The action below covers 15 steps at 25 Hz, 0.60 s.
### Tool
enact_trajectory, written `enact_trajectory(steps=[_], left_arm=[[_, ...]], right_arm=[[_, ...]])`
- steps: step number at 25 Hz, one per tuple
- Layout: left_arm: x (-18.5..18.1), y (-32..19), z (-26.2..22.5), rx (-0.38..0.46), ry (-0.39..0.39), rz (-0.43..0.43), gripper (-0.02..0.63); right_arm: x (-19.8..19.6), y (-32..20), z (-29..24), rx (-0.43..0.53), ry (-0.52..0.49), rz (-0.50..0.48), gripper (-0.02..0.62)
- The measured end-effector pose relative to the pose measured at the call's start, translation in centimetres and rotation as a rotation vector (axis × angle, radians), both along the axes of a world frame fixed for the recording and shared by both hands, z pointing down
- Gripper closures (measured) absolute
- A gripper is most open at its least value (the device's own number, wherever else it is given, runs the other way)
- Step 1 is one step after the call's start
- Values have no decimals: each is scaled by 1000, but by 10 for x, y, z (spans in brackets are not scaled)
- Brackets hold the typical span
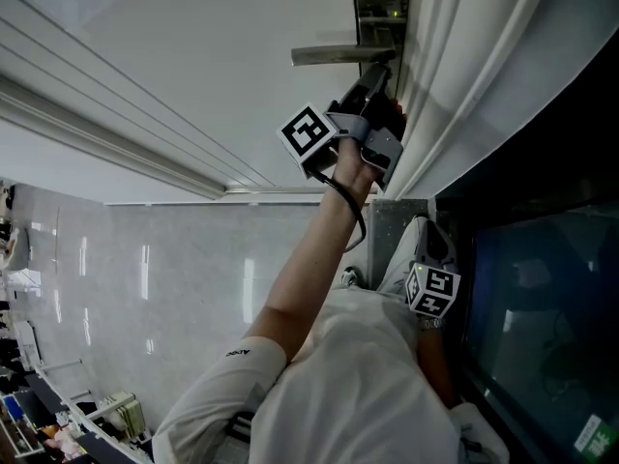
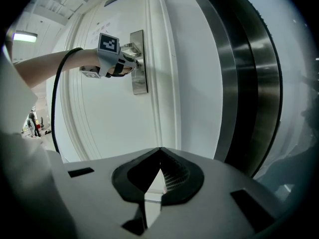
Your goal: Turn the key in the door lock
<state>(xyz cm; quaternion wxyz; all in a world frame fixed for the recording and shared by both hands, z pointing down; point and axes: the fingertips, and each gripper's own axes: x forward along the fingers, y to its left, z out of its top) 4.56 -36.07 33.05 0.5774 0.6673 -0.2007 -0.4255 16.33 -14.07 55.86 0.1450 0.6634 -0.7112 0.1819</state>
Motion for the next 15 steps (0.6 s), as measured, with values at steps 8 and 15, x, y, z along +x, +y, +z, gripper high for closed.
enact_trajectory(steps=[8, 15], left_arm=[[4, -1, -6, 124, -522, 4, 563], [13, 4, -8, 283, -998, -1, 545]], right_arm=[[-2, 0, 2, -1, 1, -4, 594], [-3, 4, 1, 4, 0, -6, 594]])
